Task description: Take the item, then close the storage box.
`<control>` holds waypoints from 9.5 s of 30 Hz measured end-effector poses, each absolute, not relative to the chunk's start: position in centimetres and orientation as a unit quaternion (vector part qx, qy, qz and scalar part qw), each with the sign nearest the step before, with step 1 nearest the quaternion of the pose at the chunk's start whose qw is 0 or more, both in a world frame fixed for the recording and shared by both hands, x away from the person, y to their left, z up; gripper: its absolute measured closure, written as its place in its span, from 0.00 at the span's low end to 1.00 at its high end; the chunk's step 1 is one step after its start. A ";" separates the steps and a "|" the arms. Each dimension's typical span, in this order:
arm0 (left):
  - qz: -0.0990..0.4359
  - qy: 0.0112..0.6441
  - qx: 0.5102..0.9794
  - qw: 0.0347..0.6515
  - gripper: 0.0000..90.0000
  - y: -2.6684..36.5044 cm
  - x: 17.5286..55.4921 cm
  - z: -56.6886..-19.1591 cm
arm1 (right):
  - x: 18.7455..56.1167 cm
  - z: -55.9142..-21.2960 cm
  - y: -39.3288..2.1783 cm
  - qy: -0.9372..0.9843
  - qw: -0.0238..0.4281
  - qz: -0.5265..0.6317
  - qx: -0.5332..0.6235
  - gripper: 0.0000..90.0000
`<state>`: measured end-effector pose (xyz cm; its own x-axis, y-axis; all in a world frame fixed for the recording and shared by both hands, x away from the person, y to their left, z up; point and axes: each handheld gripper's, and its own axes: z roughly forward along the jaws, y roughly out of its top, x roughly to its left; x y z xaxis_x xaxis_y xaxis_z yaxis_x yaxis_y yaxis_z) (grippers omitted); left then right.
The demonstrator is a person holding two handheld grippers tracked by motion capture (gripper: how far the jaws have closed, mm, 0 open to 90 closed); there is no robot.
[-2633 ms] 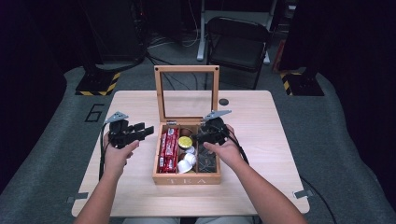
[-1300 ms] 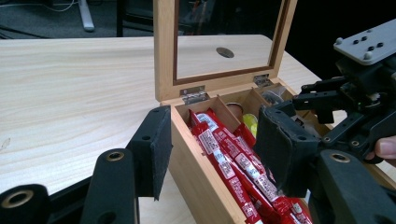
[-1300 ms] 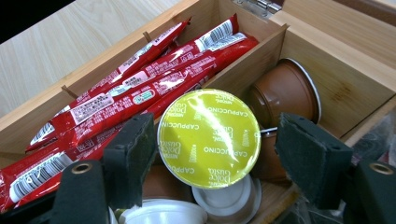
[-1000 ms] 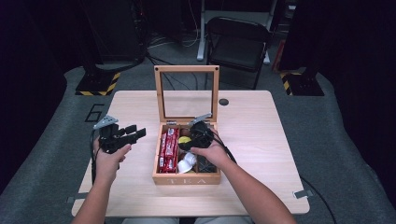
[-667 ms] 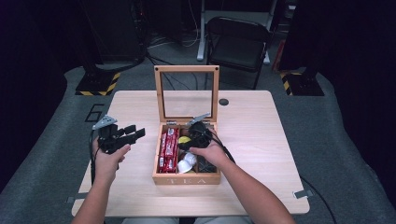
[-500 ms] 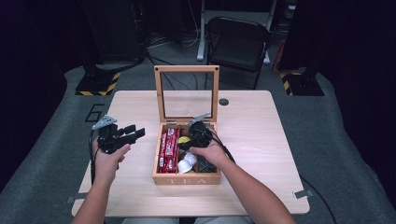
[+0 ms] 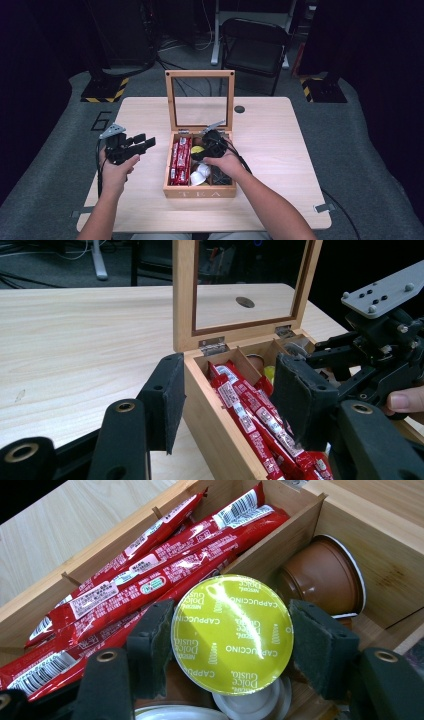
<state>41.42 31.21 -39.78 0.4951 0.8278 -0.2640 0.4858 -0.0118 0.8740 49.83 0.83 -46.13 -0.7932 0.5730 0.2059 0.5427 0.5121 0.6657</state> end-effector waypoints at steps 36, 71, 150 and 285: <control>0.164 0.475 0.695 0.514 0.52 31.0 41.6 -39.9 | 48.4 -42.8 -0.9 0.855 0.059 0.408 0.315 0.41; 0.163 0.480 0.694 0.511 0.52 30.9 41.7 -40.2 | 48.7 -40.9 -10.0 0.817 0.126 0.418 0.376 0.41; 0.160 0.481 0.696 0.508 0.52 30.9 41.7 -40.5 | 44.7 -49.8 -23.2 0.744 0.210 0.320 0.548 0.40; 0.133 0.452 0.739 0.482 0.47 26.1 50.2 -37.9 | 54.2 -38.1 -9.6 0.783 0.148 0.422 0.433 0.42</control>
